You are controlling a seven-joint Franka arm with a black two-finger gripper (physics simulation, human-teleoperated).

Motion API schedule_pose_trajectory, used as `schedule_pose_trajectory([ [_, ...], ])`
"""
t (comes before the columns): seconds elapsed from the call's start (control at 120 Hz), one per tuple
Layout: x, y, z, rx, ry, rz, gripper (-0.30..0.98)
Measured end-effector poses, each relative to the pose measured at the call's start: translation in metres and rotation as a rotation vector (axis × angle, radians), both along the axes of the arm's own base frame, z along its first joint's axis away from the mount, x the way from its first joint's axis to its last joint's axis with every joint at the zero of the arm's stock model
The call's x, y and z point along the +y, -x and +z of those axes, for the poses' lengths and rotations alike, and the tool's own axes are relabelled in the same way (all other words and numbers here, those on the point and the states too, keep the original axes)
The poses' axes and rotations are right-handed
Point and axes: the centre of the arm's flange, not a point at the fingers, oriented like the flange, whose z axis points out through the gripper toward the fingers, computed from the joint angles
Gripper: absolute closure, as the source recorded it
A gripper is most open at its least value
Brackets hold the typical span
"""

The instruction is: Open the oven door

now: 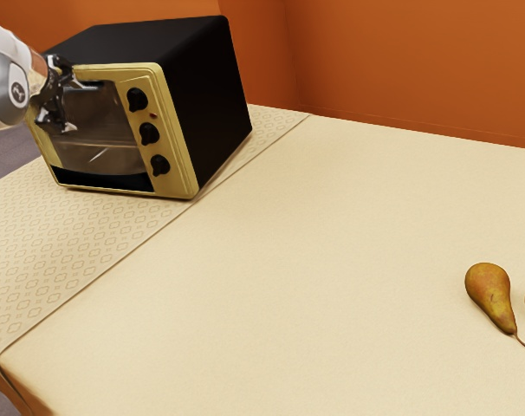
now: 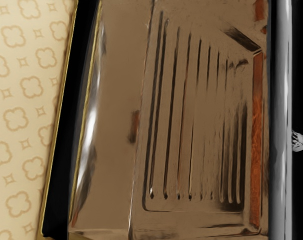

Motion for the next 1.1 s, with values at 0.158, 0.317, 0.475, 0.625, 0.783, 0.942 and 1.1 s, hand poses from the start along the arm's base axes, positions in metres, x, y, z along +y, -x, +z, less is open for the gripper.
schedule_pose_trajectory([
  [0.158, 0.002, 0.006, 0.014, -0.02, -0.032, 0.008, 0.0],
  [0.317, 0.002, 0.002, 0.012, -0.033, -0.043, 0.002, 0.0],
  [0.475, -0.004, -0.013, 0.004, -0.075, -0.055, -0.019, 0.0],
  [0.625, 0.016, -0.001, 0.001, -0.089, -0.073, 0.014, 0.0],
  [0.783, 0.023, 0.003, 0.002, -0.103, -0.083, 0.023, 0.0],
  [0.942, 0.009, -0.011, 0.004, -0.134, -0.085, -0.008, 0.0],
  [1.1, 0.01, -0.02, -0.011, -0.136, -0.076, -0.014, 0.0],
])
